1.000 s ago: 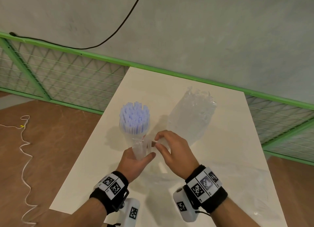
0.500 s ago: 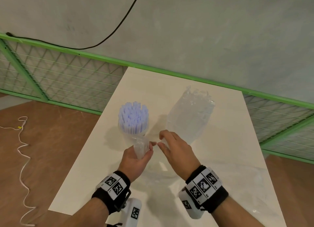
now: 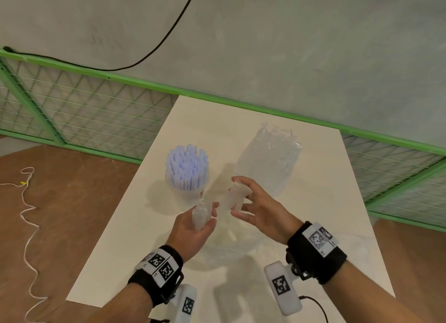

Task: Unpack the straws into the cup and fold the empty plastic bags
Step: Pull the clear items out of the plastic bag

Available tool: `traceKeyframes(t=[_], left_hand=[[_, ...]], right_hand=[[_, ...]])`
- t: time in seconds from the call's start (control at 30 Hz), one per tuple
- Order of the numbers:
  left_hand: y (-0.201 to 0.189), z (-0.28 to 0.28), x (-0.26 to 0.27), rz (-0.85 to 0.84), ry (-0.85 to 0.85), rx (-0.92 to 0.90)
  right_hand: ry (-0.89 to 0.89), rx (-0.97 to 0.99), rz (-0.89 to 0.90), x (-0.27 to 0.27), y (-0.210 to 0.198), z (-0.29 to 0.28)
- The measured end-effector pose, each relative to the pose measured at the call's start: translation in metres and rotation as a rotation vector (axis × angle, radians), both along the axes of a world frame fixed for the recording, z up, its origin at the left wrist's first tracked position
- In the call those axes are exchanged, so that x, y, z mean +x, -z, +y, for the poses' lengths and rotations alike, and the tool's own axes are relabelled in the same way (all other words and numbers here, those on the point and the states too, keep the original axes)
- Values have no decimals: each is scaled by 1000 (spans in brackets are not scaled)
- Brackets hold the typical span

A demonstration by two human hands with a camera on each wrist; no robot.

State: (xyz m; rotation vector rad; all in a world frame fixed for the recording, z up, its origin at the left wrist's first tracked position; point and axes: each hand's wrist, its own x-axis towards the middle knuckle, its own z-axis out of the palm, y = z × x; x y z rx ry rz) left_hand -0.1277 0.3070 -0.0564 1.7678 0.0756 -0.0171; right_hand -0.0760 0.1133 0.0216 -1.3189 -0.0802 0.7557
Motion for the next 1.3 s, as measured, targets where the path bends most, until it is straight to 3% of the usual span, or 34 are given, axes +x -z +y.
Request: traceKeyframes(t=[0.17, 0.3, 0.4, 0.67, 0.83, 1.0, 1.17, 1.3], left_hand=[[-2, -1, -1, 0, -32, -5], [-3, 0, 0, 30, -66, -3], [-4, 0, -1, 31, -65, 6], [-9, -3, -3, 30, -63, 21], [-5, 1, -1, 39, -32, -7], [-1, 2, -1, 52, -30, -22], [-2, 0, 0, 67, -40, -7], [-5, -2, -1, 101, -51, -15]], right_hand=[[-211, -300, -332, -2, 13, 3], [-64, -478, -608, 0, 26, 14], [20, -546, -689, 2, 36, 18], [184, -601, -648, 5, 39, 30], [75, -728, -725, 11, 26, 13], [27, -689, -701, -11, 16, -21], [261, -559, -696, -51, 31, -45], [455, -544, -499, -74, 68, -49]])
